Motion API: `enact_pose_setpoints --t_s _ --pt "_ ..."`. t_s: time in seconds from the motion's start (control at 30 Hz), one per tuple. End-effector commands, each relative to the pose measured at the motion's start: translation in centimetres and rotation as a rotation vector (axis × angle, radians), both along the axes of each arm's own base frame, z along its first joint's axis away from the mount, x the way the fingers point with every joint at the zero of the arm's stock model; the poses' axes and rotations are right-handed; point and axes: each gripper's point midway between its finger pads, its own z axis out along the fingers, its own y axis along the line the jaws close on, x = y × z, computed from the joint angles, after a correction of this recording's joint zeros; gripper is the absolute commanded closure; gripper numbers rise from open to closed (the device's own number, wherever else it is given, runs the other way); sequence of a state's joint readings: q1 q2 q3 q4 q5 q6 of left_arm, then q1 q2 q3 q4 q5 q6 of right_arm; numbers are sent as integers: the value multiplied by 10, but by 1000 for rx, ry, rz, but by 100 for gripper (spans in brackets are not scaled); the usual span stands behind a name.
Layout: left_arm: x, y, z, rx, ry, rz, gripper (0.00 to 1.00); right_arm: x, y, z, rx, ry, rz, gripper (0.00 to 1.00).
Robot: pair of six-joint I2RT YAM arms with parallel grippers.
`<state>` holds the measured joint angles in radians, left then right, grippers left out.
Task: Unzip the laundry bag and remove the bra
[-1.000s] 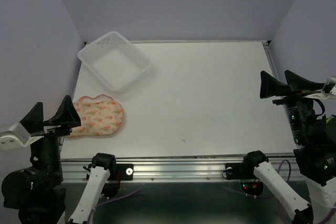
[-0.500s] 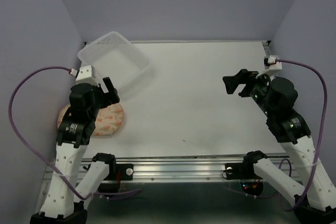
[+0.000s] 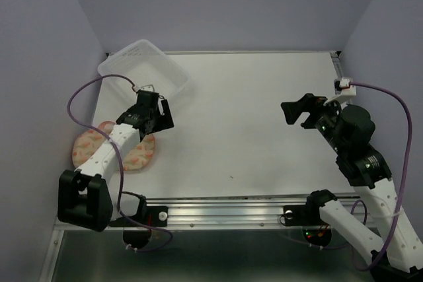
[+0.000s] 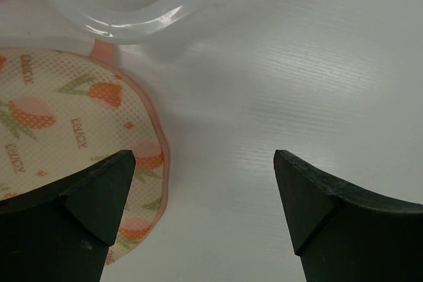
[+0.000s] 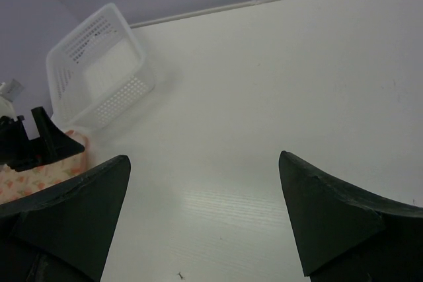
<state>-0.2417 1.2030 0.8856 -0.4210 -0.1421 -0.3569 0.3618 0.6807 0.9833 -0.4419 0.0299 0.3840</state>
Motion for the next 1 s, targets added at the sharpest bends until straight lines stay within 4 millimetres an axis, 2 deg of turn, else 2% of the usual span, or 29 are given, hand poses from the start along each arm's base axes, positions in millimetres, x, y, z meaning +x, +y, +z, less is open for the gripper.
enact_pose_setpoints --t_s 0.0,0.07,0.17,0.4,0.5,0.6,0.63,0.7,0.73,0.77,0.8,0.87,0.97 --pt "9 2 -25 80 5 106 1 -2 -6 8 31 -43 -36 0" --pt "7 5 -40 143 32 146 1 -3 -8 8 34 -49 -44 0" --pt "0 18 -51 235 50 231 1 -6 -9 13 38 -68 -43 0" --pt "-11 27 -81 372 145 283 3 -11 -12 13 47 -86 -48 0" --pt "-13 29 -95 402 190 282 7 -13 -12 13 49 -94 -46 0" --pt "-15 29 -108 423 231 279 28 -17 -14 14 52 -107 -49 0" --pt "-16 29 -110 426 238 277 50 -17 -15 14 53 -109 -52 0" --pt "-18 25 -115 432 252 260 73 -19 -17 15 53 -118 -60 0" --pt "-18 21 -115 432 250 250 91 -20 -19 17 56 -127 -64 0" --pt "-19 18 -115 430 248 241 97 -21 -20 18 55 -134 -72 0" --pt "-21 10 -117 412 256 219 99 -21 -21 18 55 -135 -75 0" --pt "-24 -24 -122 338 256 130 100 -22 -23 19 57 -144 -82 0" --pt "-26 -92 -118 192 229 -25 100 -23 -24 21 58 -151 -87 0"
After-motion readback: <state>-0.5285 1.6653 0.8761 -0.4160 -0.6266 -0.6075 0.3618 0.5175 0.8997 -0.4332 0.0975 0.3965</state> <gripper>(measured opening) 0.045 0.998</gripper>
